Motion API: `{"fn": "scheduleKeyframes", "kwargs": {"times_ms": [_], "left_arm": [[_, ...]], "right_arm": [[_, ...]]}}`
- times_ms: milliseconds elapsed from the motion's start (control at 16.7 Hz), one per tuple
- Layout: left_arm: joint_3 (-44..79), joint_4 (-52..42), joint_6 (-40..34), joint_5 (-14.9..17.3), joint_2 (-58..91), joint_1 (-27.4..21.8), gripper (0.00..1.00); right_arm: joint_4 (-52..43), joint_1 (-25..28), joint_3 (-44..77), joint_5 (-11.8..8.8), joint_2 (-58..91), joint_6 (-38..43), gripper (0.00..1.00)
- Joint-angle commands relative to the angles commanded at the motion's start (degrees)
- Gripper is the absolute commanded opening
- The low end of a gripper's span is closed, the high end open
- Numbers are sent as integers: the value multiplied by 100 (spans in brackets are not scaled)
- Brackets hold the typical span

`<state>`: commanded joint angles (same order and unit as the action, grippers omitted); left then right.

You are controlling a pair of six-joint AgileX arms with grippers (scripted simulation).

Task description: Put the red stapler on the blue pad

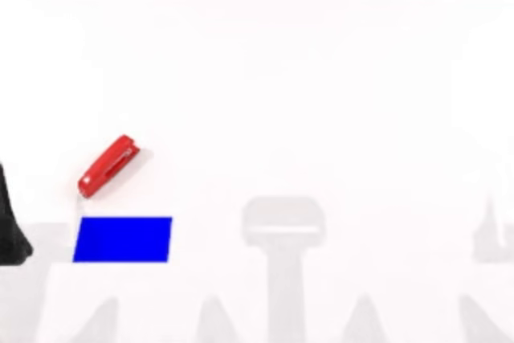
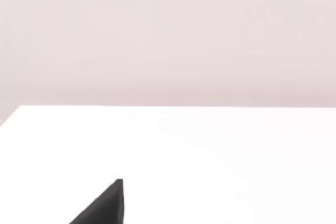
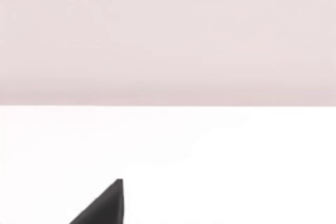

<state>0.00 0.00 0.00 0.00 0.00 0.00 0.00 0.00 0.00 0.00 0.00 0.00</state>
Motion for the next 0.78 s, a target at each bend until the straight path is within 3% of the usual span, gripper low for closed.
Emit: {"fn": "scheduleKeyframes", "kwargs": {"times_ms": [360, 780], "left_arm": [[592, -445, 141, 17, 588, -92, 100], [3435, -2475, 781, 2, 3821, -415, 100]], "right_arm": [[0, 0, 0, 0, 0, 0, 100], [0, 0, 0, 0, 0, 0, 100]]}}
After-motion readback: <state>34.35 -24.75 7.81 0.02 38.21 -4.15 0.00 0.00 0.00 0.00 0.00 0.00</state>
